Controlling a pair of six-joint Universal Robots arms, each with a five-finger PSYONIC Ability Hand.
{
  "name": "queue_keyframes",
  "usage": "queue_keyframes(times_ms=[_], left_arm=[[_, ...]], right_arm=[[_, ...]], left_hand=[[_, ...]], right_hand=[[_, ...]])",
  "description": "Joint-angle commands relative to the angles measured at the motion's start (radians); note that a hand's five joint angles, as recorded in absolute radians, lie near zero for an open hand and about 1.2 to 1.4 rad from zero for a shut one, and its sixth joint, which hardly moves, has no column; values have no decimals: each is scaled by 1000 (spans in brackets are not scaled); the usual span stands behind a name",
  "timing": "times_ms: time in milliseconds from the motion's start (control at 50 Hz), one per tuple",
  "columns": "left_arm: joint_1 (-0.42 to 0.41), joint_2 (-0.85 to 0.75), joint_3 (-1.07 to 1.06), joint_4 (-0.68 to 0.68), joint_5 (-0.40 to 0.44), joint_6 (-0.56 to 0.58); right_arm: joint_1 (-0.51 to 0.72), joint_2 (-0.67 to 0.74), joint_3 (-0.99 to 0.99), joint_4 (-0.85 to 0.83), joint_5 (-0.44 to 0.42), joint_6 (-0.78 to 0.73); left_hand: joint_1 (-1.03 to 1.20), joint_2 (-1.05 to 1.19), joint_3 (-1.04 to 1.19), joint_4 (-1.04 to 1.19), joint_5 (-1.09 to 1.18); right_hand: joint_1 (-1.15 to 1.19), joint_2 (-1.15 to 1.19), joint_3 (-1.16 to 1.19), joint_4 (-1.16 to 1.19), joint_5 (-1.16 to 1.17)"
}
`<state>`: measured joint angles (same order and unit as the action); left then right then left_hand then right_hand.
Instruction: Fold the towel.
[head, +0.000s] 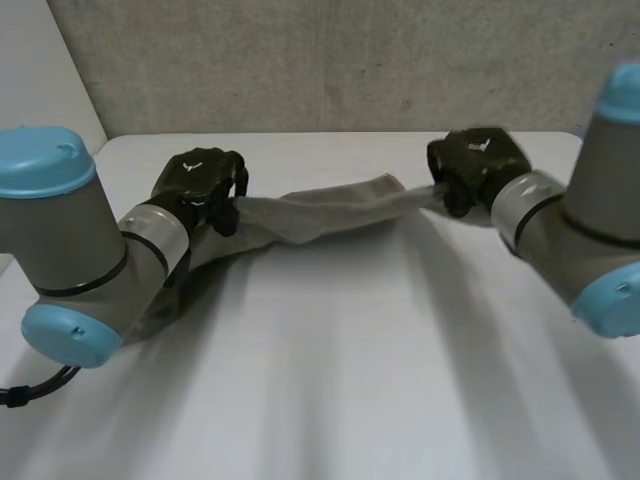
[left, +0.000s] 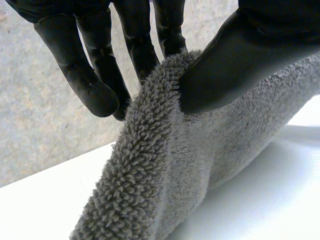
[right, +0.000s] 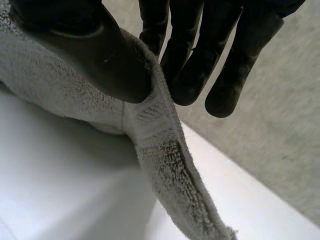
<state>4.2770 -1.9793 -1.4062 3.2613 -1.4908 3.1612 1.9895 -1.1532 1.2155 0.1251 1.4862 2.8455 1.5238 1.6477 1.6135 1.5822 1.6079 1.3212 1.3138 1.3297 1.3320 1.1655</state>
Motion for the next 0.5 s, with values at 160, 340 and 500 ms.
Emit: queue_keyframes(times_ms=[160, 340, 500], left_arm=[[-13, -44, 38, -218, 30, 103], [-11, -222, 238, -292, 15, 238], [7, -239, 598, -161, -65, 220]], right_arm=[[14, 89, -155, 396, 17, -408], [31, 257, -365, 329, 49, -419], [65, 247, -441, -200, 166, -411]], left_hand=[[-128, -251, -217, -186, -386], [-128, -251, -217, -186, -386], [-128, -251, -217, -186, -386]], right_hand=[[75, 83, 67, 64, 56], [75, 83, 67, 64, 56], [75, 83, 67, 64, 56]])
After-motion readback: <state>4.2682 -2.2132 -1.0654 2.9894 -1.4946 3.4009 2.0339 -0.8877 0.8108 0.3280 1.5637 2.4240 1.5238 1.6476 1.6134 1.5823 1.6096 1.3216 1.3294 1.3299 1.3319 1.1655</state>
